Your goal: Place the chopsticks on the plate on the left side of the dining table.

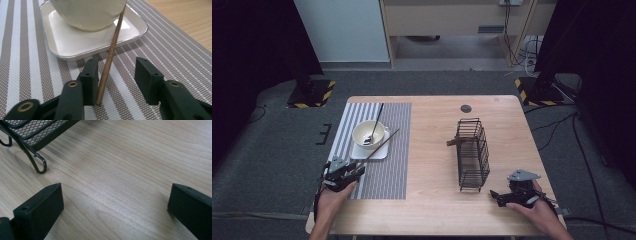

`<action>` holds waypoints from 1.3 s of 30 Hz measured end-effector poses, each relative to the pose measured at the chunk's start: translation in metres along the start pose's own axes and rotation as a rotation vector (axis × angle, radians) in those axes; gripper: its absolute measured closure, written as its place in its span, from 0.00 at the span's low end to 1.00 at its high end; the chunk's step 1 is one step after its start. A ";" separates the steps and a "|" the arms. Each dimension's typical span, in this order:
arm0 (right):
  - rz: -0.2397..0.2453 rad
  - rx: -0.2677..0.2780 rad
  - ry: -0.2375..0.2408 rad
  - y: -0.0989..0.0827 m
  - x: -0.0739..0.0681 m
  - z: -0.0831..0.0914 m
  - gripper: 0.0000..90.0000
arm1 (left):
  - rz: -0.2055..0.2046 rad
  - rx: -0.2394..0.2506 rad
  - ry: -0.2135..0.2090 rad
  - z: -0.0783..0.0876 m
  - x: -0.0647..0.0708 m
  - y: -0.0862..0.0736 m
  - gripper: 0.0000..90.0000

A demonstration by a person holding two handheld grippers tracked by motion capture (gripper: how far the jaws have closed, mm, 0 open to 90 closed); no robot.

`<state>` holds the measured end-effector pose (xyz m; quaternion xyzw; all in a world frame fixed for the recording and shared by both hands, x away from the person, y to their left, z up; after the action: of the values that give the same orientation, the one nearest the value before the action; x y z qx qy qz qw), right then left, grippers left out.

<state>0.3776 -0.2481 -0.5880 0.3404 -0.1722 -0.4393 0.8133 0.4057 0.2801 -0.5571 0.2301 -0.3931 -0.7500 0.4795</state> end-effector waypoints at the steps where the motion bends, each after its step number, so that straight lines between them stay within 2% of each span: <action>1: 0.000 0.000 -0.001 0.000 0.000 0.000 0.00 | -0.003 0.003 -0.004 0.000 0.002 0.002 0.56; 6: 0.001 0.000 -0.004 -0.001 0.000 0.001 0.00 | -0.021 -0.007 -0.021 -0.003 0.017 0.008 0.49; 10: -0.001 -0.001 -0.003 -0.002 0.000 0.002 0.00 | -0.042 -0.011 -0.059 -0.007 0.033 0.014 0.43; 17: -0.005 0.000 -0.007 -0.001 0.001 0.001 0.00 | -0.037 0.003 -0.114 -0.012 0.061 0.025 0.33; 19: -0.005 -0.002 -0.007 -0.001 0.001 0.001 0.00 | -0.038 -0.003 -0.139 -0.015 0.070 0.028 0.26; 20: -0.005 -0.002 -0.007 -0.001 0.001 0.001 0.00 | -0.049 -0.009 -0.152 -0.017 0.074 0.029 0.26; 24: -0.004 -0.001 -0.008 -0.001 0.002 0.001 0.00 | -0.075 -0.031 -0.212 -0.025 0.089 0.033 0.15; 28: -0.005 0.000 -0.007 0.000 0.002 0.001 0.00 | -0.105 -0.038 -0.226 -0.033 0.098 0.040 0.10; 31: -0.005 0.000 -0.008 0.000 0.002 0.001 0.00 | -0.132 -0.012 -0.235 -0.036 0.103 0.047 0.07; 36: -0.005 0.000 -0.008 0.000 0.002 0.001 0.00 | -0.132 0.005 -0.250 -0.040 0.110 0.057 0.07; 39: -0.003 -0.001 -0.005 0.000 0.002 0.001 0.00 | -0.124 0.007 -0.243 -0.042 0.114 0.061 0.09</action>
<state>0.3781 -0.2502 -0.5879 0.3391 -0.1737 -0.4413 0.8125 0.4192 0.1479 -0.5288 0.1630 -0.4360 -0.7993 0.3802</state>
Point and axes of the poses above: each handheld gripper's, and its own axes: z roughly backward along the jaws, y roughly out of its top, x roughly to its right, the point moved 7 cm from there along -z, roughly forward along the jaws, and after that the axes turned 1 degree about -z, right-handed, at the moved point
